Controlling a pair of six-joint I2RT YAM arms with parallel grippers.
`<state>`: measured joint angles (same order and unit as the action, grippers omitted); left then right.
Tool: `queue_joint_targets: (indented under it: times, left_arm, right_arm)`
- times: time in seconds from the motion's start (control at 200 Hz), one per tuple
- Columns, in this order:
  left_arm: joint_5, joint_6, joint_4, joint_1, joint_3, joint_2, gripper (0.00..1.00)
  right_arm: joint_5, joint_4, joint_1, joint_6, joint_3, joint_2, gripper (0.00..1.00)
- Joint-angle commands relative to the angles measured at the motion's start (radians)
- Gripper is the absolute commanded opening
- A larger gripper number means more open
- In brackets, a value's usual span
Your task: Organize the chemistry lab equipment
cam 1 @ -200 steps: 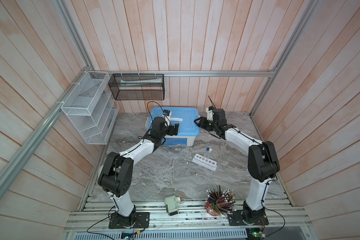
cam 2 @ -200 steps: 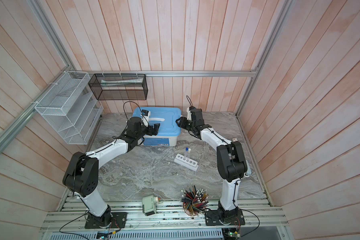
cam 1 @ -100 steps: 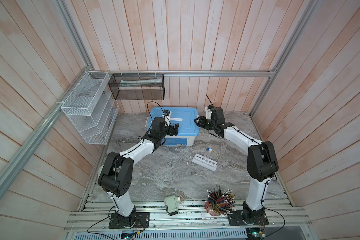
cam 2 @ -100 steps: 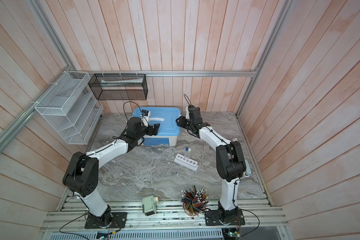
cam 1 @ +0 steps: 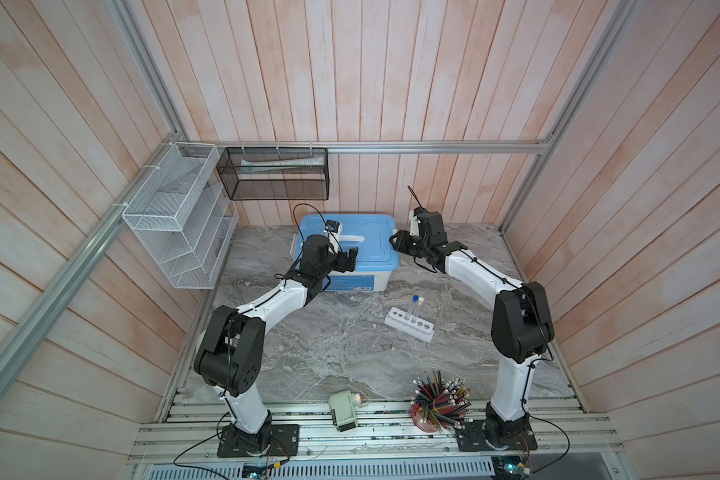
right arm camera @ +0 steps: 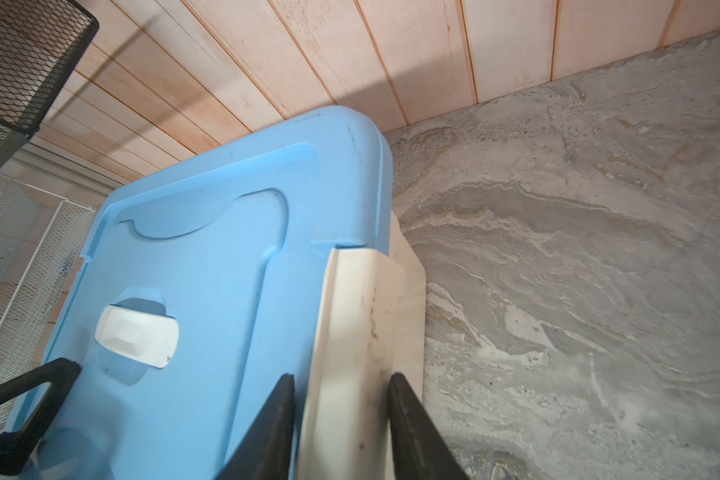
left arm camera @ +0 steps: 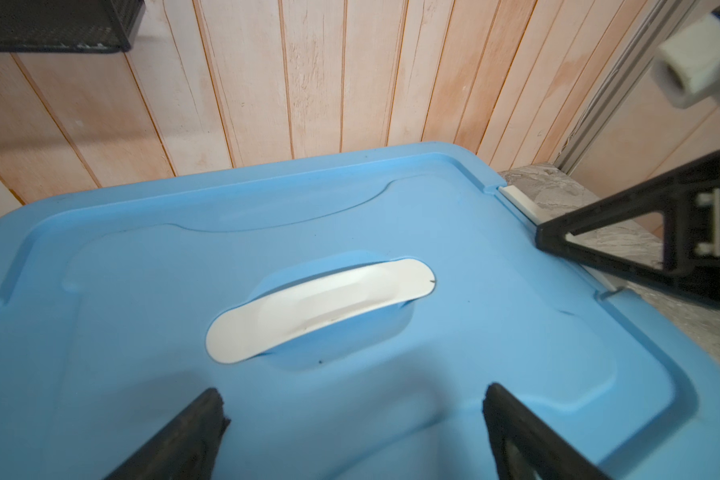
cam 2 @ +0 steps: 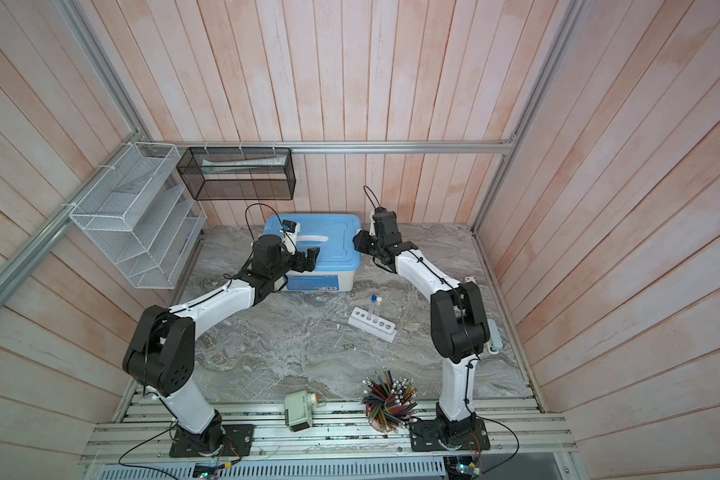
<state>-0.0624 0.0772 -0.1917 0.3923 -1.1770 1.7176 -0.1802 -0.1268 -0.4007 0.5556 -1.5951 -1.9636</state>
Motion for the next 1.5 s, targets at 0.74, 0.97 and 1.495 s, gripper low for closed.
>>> queue_joint_targets:
  times: [0.74,0.97,1.495]
  left_arm:
    - [-0.086,0.2,0.029,-0.306,0.156,-0.283,0.99]
    - [-0.085,0.203,0.038,-0.315,0.156,-0.276,0.99]
    - [-0.088,0.209,0.043,-0.337,0.183,-0.285,0.99]
  right_arm:
    - [0.088,-0.225,0.027,-0.19,-0.107,-0.04,0.39]
    - [0.084,-0.245,0.036,-0.211,-0.142,-0.059,0.39]
    - [0.006,-0.257,0.036,-0.204,-0.225,-0.057,0.43]
